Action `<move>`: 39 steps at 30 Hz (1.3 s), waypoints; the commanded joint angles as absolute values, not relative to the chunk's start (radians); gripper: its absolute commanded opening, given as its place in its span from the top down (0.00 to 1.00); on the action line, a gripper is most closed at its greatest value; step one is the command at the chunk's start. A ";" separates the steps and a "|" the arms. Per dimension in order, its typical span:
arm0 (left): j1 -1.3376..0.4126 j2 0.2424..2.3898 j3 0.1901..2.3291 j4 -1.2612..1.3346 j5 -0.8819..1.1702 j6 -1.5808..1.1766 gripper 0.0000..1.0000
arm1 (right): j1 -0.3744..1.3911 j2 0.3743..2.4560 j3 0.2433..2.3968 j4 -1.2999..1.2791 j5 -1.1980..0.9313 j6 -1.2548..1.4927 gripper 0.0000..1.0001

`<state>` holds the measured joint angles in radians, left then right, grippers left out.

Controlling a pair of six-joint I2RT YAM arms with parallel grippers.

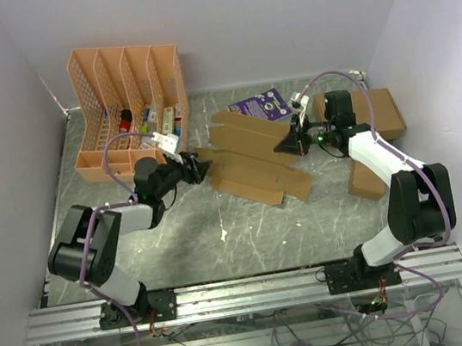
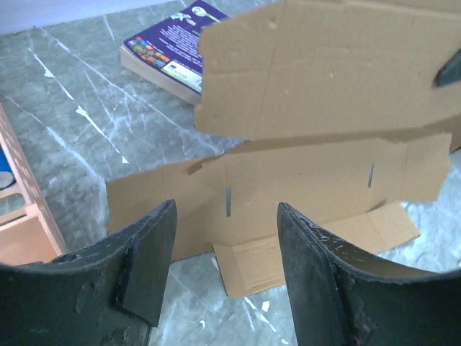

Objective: Fold the paper box

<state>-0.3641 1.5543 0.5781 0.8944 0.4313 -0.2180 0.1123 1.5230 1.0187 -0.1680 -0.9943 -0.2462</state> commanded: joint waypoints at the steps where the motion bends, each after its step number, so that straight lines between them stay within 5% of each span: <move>1: -0.368 1.621 0.578 1.157 0.526 -0.109 0.30 | 0.119 1.535 1.038 -0.187 -1.000 -0.255 1.00; 17: -0.369 1.802 0.754 0.949 0.595 0.028 0.34 | 0.120 1.537 1.046 -0.202 -1.006 -0.270 1.00; 27: -0.386 1.842 0.805 0.886 0.615 -0.020 0.52 | 0.120 1.537 1.046 -0.201 -1.005 -0.270 1.00; 39: -0.509 1.752 0.805 0.657 0.380 0.079 0.66 | 0.121 1.531 1.043 -0.197 -1.006 -0.265 1.00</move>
<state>-0.4740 1.8080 0.7811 0.7517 0.4942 0.0235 0.1127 1.5230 1.0210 -0.1860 -0.9977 -0.2630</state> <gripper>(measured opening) 0.361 0.009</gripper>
